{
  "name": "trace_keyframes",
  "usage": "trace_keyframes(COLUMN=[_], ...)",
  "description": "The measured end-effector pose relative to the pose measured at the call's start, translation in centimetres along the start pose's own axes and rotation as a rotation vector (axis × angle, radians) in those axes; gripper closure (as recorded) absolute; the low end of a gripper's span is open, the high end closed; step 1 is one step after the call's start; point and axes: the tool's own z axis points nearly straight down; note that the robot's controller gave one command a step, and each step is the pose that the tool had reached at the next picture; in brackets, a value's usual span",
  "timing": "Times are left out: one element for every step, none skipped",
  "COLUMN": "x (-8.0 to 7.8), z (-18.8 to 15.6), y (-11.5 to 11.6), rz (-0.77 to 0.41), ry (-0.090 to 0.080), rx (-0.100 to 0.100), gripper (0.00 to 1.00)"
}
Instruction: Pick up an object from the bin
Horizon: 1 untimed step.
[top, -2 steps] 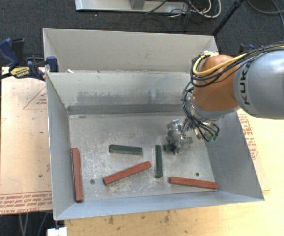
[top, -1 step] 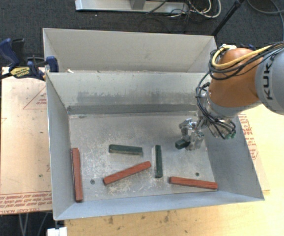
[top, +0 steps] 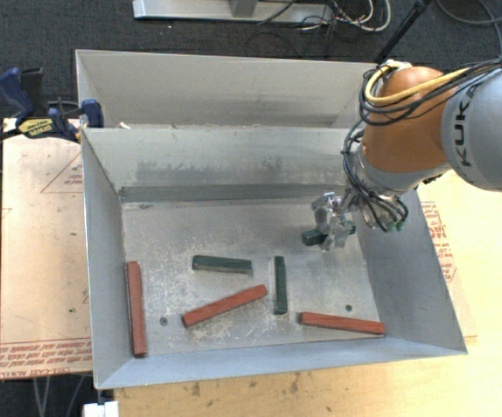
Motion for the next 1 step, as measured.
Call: trace_keyframes(x=[4.05], z=[-9.51], y=[-2.68], rz=[-0.074], ry=[0.003], rx=[-0.001], gripper=[1.00])
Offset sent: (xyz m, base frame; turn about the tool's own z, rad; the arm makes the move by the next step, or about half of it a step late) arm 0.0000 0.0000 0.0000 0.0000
